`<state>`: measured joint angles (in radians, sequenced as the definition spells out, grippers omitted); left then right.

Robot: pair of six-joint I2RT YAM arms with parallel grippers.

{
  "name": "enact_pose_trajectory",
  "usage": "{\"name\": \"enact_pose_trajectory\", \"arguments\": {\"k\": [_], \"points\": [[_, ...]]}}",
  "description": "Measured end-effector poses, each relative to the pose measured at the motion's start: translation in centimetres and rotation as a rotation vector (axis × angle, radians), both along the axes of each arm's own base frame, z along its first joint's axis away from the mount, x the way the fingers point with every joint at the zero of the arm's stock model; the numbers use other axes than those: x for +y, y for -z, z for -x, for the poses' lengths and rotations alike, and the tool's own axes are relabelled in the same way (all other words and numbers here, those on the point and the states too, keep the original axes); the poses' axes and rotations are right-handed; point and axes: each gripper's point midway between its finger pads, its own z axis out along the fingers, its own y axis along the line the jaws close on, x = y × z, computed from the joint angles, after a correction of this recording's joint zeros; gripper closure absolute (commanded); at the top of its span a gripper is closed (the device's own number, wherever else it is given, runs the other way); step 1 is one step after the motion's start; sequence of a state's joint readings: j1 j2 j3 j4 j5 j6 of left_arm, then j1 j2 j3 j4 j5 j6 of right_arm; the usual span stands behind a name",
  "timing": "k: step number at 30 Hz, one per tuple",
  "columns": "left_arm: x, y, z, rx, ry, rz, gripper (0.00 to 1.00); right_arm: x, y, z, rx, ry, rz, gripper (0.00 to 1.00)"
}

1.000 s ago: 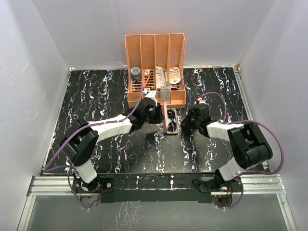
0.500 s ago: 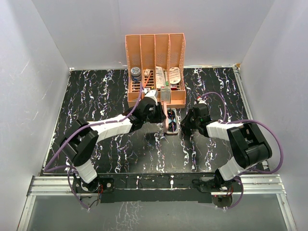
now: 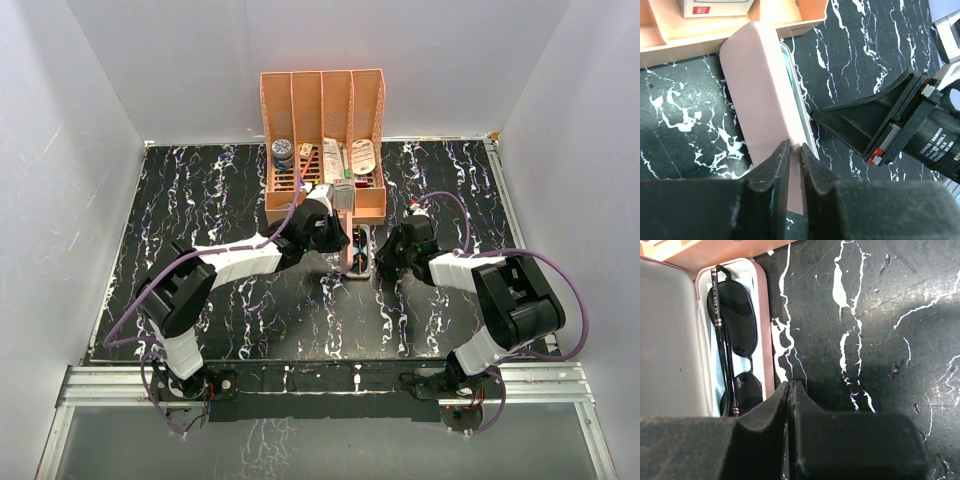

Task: Organize the sunglasses
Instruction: Close the sunglasses case at the center of the board.

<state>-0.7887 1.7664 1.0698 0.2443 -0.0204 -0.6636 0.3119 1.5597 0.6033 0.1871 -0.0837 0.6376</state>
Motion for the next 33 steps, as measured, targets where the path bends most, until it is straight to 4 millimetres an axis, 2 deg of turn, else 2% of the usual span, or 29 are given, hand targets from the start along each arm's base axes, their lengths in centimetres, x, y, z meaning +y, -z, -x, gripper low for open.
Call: {"name": "enact_pose_trajectory", "arguments": {"k": [11,15,18,25,28,31,33], "points": [[-3.0,0.4,-0.5,-0.005,0.047,0.058,0.96,0.1,0.0,0.1,-0.008,-0.004,-0.007,0.99],[-4.2,1.9,-0.1,0.011,0.069,0.044,0.97,0.1,0.0,0.1,-0.008,-0.004,-0.008,0.99],[-4.3,4.9,0.8,0.064,0.077,-0.001,0.99,0.1,0.0,0.1,-0.008,-0.005,-0.007,0.99],[-4.7,4.8,1.0,0.05,0.094,-0.01,0.99,0.0,0.0,0.2,-0.005,-0.004,-0.005,0.99],[-4.2,4.6,1.4,0.05,0.102,-0.04,0.91,-0.1,-0.2,0.4,-0.001,-0.004,-0.003,0.98],[-3.7,3.9,1.9,0.043,0.115,-0.068,0.72,-0.2,-0.7,0.4,-0.01,-0.002,0.0,0.96],[-3.4,2.6,2.1,0.02,0.124,-0.079,0.62,-0.3,-1.1,0.5,-0.015,-0.001,0.004,0.93]]}}
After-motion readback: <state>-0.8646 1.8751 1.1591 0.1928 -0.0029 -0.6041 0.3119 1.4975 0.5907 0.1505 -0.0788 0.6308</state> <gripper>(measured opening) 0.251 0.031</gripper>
